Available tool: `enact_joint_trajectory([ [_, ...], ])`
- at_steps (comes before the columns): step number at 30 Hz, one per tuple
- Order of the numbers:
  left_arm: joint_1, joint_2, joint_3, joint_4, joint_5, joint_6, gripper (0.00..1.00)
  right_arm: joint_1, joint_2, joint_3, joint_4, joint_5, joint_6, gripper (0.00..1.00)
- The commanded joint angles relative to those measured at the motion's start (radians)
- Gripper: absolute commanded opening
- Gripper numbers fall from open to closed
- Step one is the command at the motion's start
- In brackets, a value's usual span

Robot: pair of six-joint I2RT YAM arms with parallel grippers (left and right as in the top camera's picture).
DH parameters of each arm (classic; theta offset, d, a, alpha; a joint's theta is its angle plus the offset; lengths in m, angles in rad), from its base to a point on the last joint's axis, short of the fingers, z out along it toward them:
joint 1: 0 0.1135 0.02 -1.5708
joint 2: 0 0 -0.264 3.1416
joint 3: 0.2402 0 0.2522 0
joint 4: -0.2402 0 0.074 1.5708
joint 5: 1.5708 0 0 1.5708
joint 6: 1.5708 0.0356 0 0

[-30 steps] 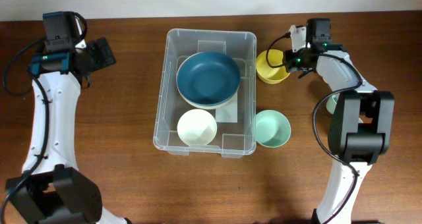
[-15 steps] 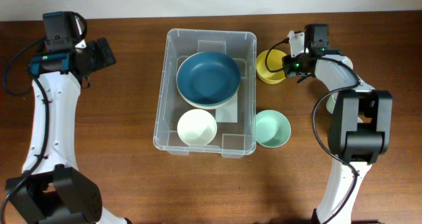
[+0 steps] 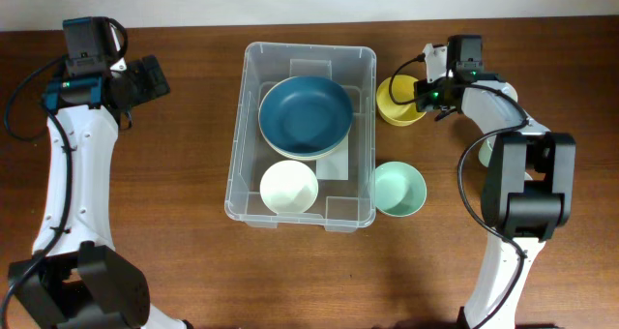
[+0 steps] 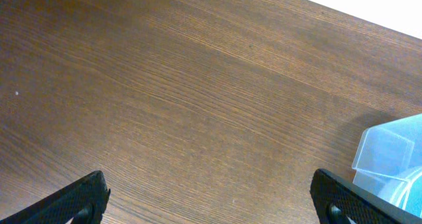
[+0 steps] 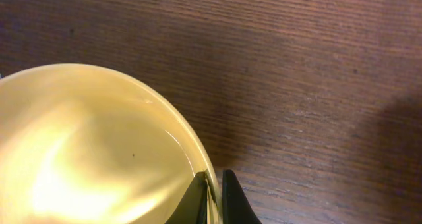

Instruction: Pack container

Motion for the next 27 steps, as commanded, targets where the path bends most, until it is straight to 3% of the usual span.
enact_joint_trajectory([
  [1, 0.002, -0.012, 0.016, 0.000, -0.004, 0.002, 1.00, -0.007, -0.048, 0.043, -0.015, -0.003, 0.045, 0.04],
  [17, 0.002, -0.012, 0.016, 0.000, -0.004, 0.002, 1.00, -0.029, -0.178, 0.052, -0.061, -0.028, 0.056, 0.04],
  [27, 0.002, -0.012, 0.016, 0.000, -0.004, 0.002, 1.00, -0.027, -0.430, 0.059, -0.088, 0.024, 0.056, 0.04],
])
